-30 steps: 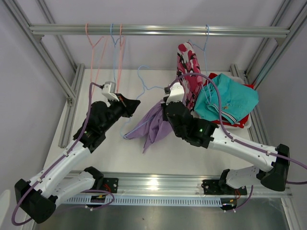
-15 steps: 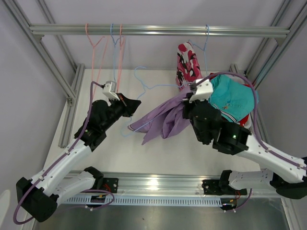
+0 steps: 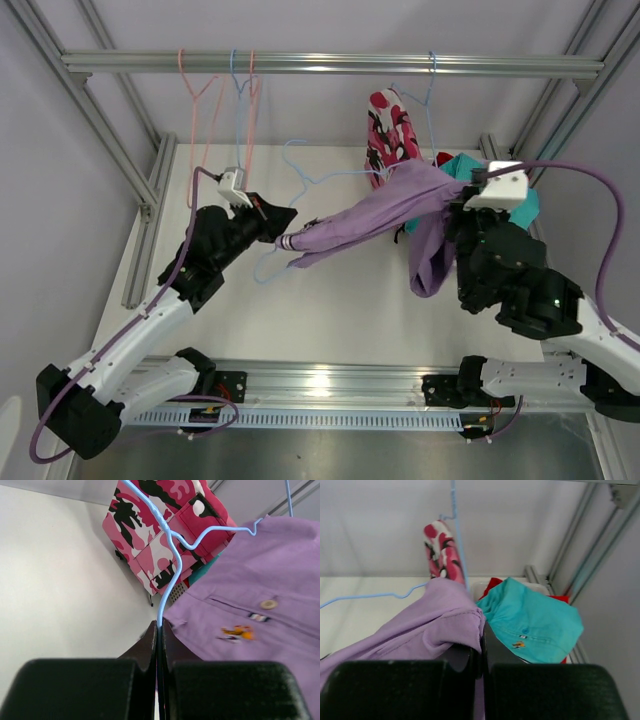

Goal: Remove the trousers from the hanger
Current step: Remove the trousers from the hanger, then place the trousers in the bin.

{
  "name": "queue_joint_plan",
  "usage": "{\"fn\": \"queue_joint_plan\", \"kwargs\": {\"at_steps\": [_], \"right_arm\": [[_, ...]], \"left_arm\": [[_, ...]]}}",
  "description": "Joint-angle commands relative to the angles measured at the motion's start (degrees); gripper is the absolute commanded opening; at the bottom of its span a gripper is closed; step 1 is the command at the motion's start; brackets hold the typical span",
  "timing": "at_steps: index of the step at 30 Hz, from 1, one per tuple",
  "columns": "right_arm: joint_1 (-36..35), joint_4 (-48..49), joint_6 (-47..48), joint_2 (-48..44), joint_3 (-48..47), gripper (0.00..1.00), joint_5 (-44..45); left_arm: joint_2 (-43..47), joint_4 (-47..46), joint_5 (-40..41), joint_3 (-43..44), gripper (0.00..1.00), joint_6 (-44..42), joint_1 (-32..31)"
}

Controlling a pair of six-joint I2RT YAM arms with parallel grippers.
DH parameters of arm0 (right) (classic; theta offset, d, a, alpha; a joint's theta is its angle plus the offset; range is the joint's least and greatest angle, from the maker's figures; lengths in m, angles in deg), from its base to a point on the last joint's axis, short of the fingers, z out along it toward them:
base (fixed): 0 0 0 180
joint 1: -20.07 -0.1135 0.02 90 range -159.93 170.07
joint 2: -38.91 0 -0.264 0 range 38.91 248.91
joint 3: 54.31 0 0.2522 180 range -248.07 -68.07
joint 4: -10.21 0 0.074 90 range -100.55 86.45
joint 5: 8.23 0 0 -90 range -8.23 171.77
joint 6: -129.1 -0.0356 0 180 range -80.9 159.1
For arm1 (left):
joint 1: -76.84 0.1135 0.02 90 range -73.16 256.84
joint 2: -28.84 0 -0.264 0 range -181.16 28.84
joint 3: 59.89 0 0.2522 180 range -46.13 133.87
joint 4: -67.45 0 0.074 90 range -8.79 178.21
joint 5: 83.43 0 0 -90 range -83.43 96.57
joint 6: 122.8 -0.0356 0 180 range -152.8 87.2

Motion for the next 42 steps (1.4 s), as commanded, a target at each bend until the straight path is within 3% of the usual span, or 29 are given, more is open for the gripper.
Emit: {"fn": "queue_joint_plan", "kwargs": {"at_steps": [1, 9, 20, 29, 34, 38, 42], "right_arm": [[1.07, 8.76, 6.19, -6.72, -1.48, 0.00, 15.42], [7.83, 7.96, 7.76, -12.88, -2.00, 0.00, 15.52], [10.82, 11.04, 13.04, -13.15, -3.50, 0.00, 11.92], [13.72, 16.05, 15.23, -12.88, 1.86, 0.00, 8.49], [23.88, 17.99, 13.76, -9.11, 5.91, 0.00, 3.14], [36.11, 7.11, 1.81, -3.66, 2.14, 0.00, -6.87], [42.72, -0.35, -4.97, 2.75, -3.83, 0.00, -15.31]], "left_arm": [[-0.06, -0.64, 1.79, 2.52, 0.01, -0.75, 0.93], [-0.50, -0.29, 1.70, 3.13, 0.01, -0.93, 0.84], [-0.94, 0.32, 1.52, 3.22, 0.01, -1.01, 0.93], [-0.94, 0.50, 1.26, 3.40, 0.01, -1.01, 0.93], [-0.94, 0.68, 1.17, 3.58, 0.01, -1.01, 0.93], [-1.03, 0.77, 1.26, 3.75, 0.00, -1.10, 0.84], [-1.20, 0.94, 1.35, 3.75, 0.01, -1.19, 0.93]]}}
